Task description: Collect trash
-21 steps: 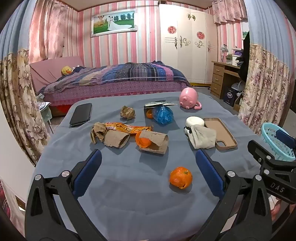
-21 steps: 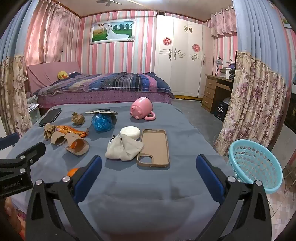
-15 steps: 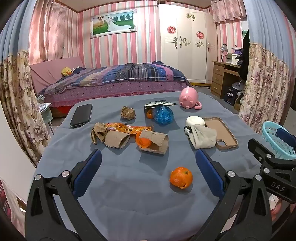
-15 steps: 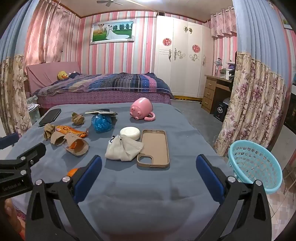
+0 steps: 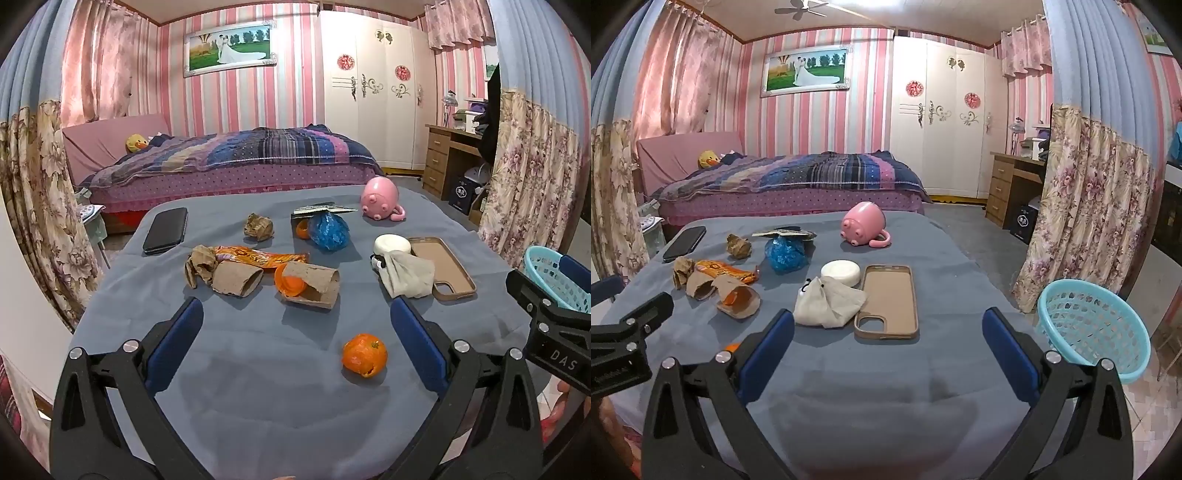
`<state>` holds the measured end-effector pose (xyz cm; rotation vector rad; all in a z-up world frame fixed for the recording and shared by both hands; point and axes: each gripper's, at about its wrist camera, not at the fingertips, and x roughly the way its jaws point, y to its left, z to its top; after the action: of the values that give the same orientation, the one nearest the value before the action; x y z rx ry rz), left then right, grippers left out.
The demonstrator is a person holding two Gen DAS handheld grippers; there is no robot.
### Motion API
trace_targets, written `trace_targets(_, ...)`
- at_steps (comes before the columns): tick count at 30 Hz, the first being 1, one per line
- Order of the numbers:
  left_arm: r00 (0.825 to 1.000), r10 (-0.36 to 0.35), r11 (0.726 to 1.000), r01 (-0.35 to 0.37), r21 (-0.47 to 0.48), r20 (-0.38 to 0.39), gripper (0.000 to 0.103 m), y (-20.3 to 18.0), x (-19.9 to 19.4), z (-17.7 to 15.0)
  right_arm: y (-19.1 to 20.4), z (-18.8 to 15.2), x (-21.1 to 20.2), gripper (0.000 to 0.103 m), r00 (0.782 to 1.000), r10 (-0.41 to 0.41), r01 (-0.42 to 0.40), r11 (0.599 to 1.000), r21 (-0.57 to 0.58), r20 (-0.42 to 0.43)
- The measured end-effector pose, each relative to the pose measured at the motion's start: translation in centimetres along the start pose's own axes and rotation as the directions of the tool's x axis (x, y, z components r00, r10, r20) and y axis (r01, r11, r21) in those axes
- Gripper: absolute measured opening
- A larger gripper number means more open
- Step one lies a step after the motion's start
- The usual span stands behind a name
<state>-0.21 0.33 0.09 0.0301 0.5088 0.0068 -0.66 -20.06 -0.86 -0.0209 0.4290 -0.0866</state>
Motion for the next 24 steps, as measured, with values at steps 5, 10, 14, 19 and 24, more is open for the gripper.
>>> trace_targets(5, 1.000, 0.002, 1.000, -0.002, -0.002, -0.001, 0.098, 0.11, 0.02, 0.02, -0.03, -0.08, -0.15, 0.099, 1.000, -0.012, 0.012, 1.000, -0.001, 0.014)
trace_targets(10, 1.000, -0.008, 1.000, 0.008, -0.016, -0.002, 0.098, 0.38, 0.11, 0.05, 0.09, -0.15, -0.26, 0.099, 1.000, -0.019, 0.020, 1.000, -0.007, 0.023)
trace_targets(14, 1.000, -0.011, 1.000, 0.011, -0.019, 0.002, 0.098, 0.49, 0.13, -0.03, 0.18, -0.23, -0.44, 0.099, 0.999, -0.026, 0.027, 1.000, -0.009, 0.034)
trace_targets(19, 1.000, -0.014, 1.000, 0.013, -0.028, -0.003, 0.098, 0.68, 0.27, -0.09, 0.16, -0.28, -0.51, 0.099, 0.999, -0.036, 0.036, 0.999, -0.007, 0.040)
trace_targets(24, 1.000, -0.013, 1.000, 0.013, -0.028, -0.003, 0.098, 0.68, 0.38, -0.20, -0.05, -0.30, -0.47, 0.099, 0.999, -0.039, 0.039, 0.999, 0.002, 0.035)
